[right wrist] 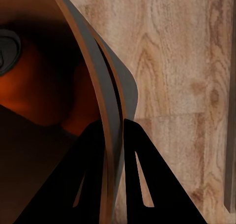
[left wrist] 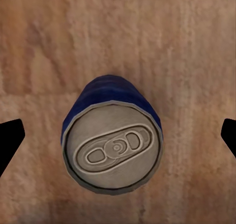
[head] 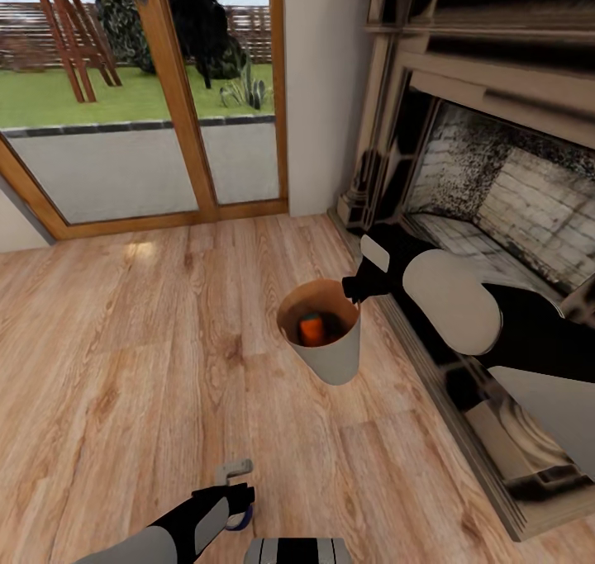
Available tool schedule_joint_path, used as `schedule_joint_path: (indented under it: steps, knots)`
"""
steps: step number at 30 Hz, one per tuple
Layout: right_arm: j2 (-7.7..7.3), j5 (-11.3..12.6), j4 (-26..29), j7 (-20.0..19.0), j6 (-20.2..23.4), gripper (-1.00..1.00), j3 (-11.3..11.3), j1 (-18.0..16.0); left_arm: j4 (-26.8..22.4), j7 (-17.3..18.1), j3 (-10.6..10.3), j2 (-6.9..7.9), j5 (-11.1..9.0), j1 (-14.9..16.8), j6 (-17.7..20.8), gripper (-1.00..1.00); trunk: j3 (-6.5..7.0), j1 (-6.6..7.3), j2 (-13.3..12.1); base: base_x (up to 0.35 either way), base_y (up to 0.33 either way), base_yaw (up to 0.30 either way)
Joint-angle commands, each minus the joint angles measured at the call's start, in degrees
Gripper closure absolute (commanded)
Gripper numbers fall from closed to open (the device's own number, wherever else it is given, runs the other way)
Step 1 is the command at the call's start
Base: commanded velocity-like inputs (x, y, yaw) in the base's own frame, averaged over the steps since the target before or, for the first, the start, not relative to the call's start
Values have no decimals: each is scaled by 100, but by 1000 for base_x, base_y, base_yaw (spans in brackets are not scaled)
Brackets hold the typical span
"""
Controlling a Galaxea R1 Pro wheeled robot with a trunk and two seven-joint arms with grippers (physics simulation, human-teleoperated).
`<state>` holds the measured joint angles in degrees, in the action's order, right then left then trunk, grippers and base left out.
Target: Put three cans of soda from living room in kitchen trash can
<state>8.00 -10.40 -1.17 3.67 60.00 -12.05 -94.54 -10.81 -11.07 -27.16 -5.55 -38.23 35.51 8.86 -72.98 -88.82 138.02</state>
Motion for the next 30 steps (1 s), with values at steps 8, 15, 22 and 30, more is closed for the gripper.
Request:
schedule_joint_path:
  steps: [8,15,22,30]
  knots:
    - [-8,99,2,-15,0,100,-78,-3,0,2,-5,1,-2,-1,-15,-100,-35,-43,81,0,0,0]
    - [-10,99,2,-15,0,100,-78,-3,0,8,-9,9,-1,-1,-69,-100,-89,-109,201,0,0,0]
    - [-14,99,2,-15,0,100,-78,-1,0,15,-9,10,0,-1,-147,-100,-161,-197,361,0,0,0]
    - [-17,99,2,-15,0,100,-78,4,0,21,-9,4,0,-1,-157,-100,-197,-241,442,0,0,0]
